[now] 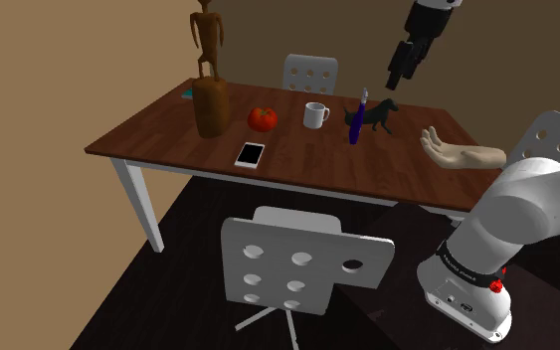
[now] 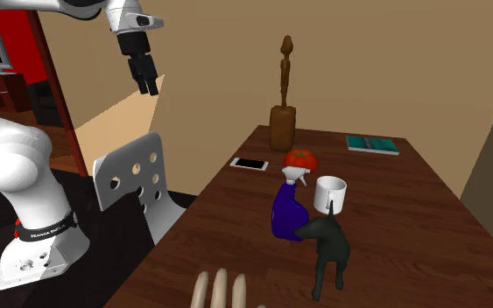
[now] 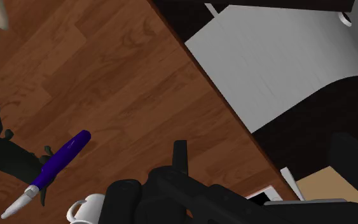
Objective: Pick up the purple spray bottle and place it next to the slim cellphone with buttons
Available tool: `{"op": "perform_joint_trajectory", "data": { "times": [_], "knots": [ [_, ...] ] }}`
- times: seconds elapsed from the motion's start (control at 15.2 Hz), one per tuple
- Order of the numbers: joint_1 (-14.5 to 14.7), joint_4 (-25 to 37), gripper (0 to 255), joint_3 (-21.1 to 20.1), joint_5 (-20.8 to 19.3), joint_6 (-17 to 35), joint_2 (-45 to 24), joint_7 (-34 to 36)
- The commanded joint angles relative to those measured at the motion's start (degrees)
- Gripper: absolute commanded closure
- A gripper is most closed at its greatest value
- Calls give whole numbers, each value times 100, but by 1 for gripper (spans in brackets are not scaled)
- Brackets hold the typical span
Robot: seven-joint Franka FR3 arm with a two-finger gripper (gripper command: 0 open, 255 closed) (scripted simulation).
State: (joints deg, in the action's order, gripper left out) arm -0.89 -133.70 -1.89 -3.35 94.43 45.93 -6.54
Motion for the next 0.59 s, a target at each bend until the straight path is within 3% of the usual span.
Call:
{"op": "perform_joint_trajectory", "data": {
  "times": [0.0,0.53],
  "knots": [
    [0,0,0,0,0,0,0,0],
    [-472,616,0,276,-95,867,-1574,494]
  ]
}}
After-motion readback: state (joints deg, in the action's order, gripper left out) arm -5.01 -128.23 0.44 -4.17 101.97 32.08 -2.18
